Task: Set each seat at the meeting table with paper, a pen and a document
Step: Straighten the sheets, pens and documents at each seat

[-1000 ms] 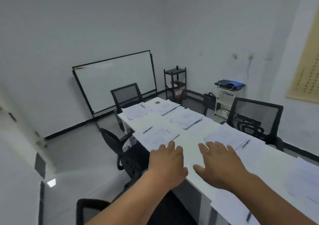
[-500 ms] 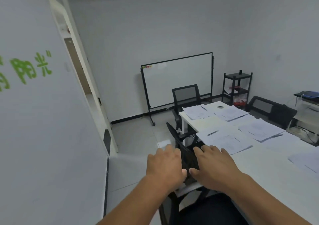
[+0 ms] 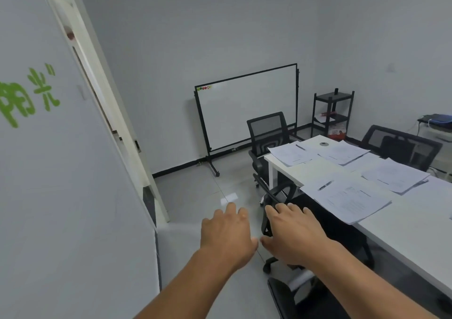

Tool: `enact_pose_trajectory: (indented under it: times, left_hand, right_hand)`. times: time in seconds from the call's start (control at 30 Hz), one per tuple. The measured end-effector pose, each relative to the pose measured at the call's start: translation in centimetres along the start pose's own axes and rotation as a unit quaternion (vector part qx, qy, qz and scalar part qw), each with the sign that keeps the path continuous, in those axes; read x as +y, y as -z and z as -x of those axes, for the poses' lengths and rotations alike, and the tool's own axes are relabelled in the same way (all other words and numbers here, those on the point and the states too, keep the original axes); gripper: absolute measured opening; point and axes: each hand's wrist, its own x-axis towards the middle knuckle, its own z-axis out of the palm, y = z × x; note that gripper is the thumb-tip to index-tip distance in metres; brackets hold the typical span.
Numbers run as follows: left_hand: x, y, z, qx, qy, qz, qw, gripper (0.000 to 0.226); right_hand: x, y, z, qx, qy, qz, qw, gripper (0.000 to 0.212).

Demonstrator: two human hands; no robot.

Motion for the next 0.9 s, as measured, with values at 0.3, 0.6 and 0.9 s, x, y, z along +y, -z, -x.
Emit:
enact_pose_trajectory:
  times: [0.3, 0.6, 0.9]
  left_hand:
    - [-5.8, -0.9, -12.3, -0.003, -0.026, -0.026, 0.999, 0.062]
    - [-4.8, 3.3, -24.1, 0.022, -0.098, -0.023, 0.995, 0.063]
    - [0.1, 0.9, -36.4, 0.006, -0.244, -0.025, 0.969, 0.060]
  right_hand:
    - [0.4, -1.1, -12.6, 0.024, -0.036, -0.018, 0.999, 0.070]
    - [4.4, 3.0, -20.0, 0.038, -0.109, -0.026, 0.993, 0.063]
    - [11.2, 1.8, -24.3, 0.003, -0.268, -0.049, 0.962, 0.075]
